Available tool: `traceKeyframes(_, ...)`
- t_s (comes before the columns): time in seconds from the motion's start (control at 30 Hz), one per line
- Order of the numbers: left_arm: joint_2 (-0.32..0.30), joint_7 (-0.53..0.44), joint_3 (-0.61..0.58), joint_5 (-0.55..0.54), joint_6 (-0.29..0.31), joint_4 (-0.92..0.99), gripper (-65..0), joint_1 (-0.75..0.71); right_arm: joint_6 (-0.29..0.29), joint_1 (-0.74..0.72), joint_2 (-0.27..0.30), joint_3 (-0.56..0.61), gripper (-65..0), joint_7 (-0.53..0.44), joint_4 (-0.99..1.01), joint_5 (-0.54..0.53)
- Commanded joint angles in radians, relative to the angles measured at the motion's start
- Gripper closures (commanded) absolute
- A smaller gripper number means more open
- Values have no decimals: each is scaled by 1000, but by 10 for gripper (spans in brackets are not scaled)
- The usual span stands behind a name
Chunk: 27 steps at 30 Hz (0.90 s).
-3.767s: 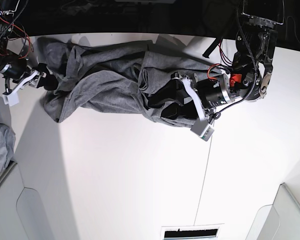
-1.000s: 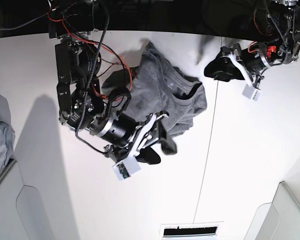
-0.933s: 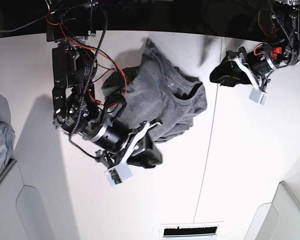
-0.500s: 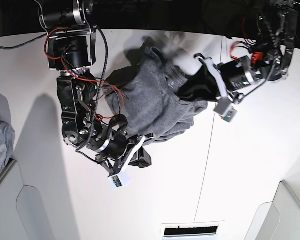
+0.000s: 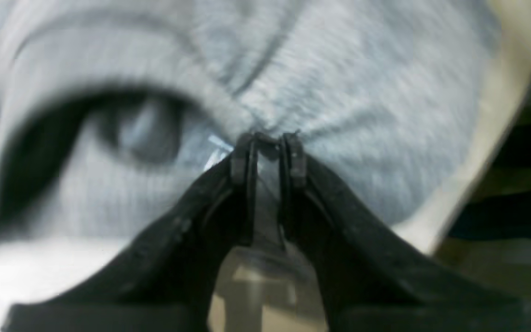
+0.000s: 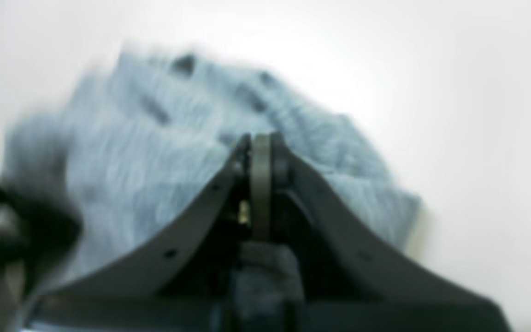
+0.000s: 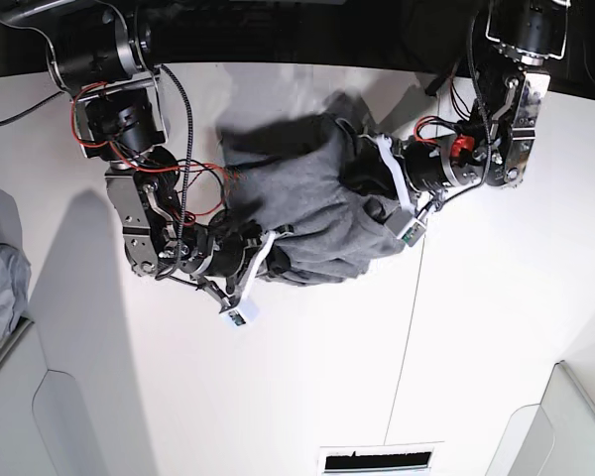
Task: Layout the t-shirt on the table in an organized manner, then fold the t-shirt properly
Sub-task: 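Fold the bundle over again with both grippers and press it down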
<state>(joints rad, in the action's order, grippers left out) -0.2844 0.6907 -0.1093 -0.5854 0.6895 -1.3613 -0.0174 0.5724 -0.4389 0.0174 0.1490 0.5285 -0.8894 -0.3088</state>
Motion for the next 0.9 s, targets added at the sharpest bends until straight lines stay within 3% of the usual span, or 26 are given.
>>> traceKeyframes(0.0,-15,-21,5,-3,6,-3,-101,33,8,-8,0,4,0,8,-31,-43)
traceKeyframes(0.17,-40,-37,5,38,6,65,-101,126,15,106,2,4,0,117,-116,-183)
traceKeyframes(0.37,-40,-45,-3,37,6,139,-101,240,16,280,-7,4,0,119,-295,-262)
traceKeyframes(0.63,-42,-42,-35,27,7,137,-101,256,15,380,-43,1,0,115,-439,-256)
traceKeyframes(0.87,-128,69,-34,-150,9,24,-101,254,14,381,-36,-59,0,134,-531,-204)
